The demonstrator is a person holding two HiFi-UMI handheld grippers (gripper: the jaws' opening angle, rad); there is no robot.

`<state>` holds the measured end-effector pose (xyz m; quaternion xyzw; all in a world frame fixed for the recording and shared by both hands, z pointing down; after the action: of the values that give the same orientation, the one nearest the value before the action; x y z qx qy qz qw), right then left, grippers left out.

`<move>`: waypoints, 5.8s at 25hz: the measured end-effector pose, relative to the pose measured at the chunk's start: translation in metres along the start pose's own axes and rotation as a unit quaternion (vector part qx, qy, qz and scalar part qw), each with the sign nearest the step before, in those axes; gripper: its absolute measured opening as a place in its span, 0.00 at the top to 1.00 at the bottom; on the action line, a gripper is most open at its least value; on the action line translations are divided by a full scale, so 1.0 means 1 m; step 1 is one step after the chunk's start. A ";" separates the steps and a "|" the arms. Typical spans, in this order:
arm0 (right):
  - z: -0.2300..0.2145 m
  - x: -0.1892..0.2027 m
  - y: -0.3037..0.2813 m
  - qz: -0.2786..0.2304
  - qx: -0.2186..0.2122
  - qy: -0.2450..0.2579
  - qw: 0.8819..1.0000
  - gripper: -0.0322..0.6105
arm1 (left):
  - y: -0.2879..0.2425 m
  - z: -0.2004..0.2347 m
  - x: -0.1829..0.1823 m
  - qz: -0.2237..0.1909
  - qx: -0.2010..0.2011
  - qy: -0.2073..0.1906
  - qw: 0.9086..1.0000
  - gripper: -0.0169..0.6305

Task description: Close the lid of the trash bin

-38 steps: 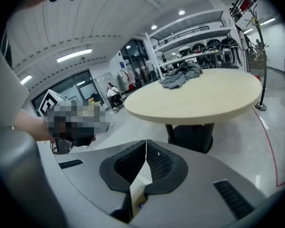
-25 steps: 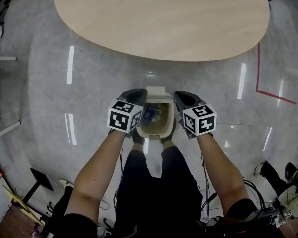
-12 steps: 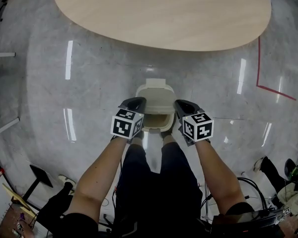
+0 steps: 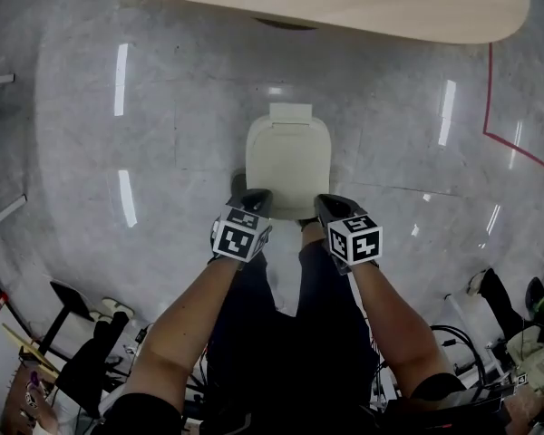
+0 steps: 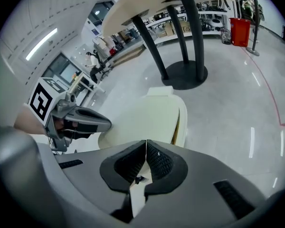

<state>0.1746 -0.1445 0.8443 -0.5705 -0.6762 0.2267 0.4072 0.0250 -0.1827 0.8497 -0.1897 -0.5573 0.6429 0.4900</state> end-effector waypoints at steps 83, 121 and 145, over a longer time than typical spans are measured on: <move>0.284 -0.247 0.429 -0.433 -0.099 0.324 0.836 0.94 | 0.545 -0.138 -0.182 -0.556 -0.045 -0.068 0.827 0.99; 0.396 0.179 0.489 -0.438 -0.068 0.315 0.839 0.94 | 0.596 -0.293 0.185 -0.541 -0.018 -0.066 0.838 0.99; 0.540 0.391 0.462 -0.461 -0.026 0.295 0.837 0.94 | 0.660 -0.308 0.438 -0.539 0.021 -0.090 0.837 0.99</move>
<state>0.0023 0.4281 0.2964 -0.2433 -0.7145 -0.1835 0.6298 -0.2037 0.4161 0.2923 0.2096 -0.5998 0.3030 0.7103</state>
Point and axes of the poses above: the fingertips, and each gripper's own axes: y backward along the fingers, z to its left, x out of its underside, the point moved 4 cm from there along y, backward along the fingers, and after that the axes turned 10 degrees about -x, right-handed, at the moved point
